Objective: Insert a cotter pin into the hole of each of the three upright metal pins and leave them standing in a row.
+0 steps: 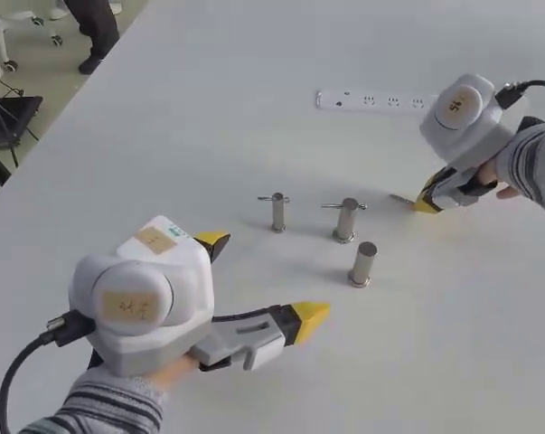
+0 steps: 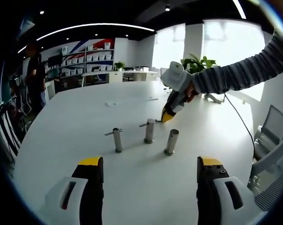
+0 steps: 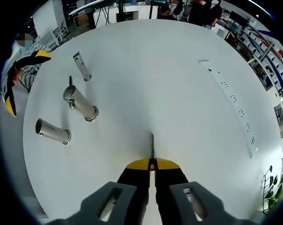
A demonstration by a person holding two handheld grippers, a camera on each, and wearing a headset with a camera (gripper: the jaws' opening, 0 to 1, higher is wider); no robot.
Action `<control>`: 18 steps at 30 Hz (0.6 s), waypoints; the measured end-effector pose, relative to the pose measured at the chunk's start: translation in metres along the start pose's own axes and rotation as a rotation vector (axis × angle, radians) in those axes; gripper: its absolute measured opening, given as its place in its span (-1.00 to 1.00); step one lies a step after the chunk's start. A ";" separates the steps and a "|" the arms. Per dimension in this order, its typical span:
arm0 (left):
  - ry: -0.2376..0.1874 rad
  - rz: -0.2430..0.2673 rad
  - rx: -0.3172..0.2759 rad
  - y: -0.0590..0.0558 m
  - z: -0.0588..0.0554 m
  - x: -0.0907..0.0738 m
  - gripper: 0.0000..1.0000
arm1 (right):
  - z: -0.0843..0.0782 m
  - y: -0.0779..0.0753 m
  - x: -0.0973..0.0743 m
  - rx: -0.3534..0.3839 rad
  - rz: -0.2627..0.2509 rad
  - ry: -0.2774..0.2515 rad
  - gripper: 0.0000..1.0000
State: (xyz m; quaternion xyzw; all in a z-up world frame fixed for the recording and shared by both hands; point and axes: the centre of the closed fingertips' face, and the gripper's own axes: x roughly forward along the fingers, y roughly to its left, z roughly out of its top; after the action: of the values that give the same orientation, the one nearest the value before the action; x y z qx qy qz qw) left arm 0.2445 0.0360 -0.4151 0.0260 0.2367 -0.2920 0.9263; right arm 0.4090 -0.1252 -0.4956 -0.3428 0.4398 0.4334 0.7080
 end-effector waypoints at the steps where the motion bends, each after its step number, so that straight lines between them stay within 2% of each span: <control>1: 0.000 -0.001 -0.002 0.000 0.001 0.000 0.62 | 0.001 -0.001 0.001 0.003 -0.003 -0.005 -1.00; 3: -0.001 0.000 -0.002 0.001 0.002 0.000 0.62 | 0.002 0.002 -0.002 -0.005 -0.008 -0.012 -1.00; 7: -0.008 0.002 0.001 0.002 0.006 -0.001 0.64 | 0.012 0.002 -0.011 -0.035 -0.033 -0.063 -1.00; 13: -0.002 -0.006 0.006 0.002 0.010 -0.002 0.59 | 0.027 0.017 -0.031 -0.097 -0.041 -0.116 -1.00; 18: -0.003 -0.029 -0.005 0.002 0.017 -0.003 0.50 | 0.045 0.032 -0.052 -0.190 -0.065 -0.184 -1.00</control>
State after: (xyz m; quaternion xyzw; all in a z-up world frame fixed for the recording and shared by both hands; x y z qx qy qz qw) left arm 0.2509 0.0359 -0.3985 0.0200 0.2364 -0.3047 0.9224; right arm 0.3821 -0.0898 -0.4345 -0.3811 0.3185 0.4794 0.7235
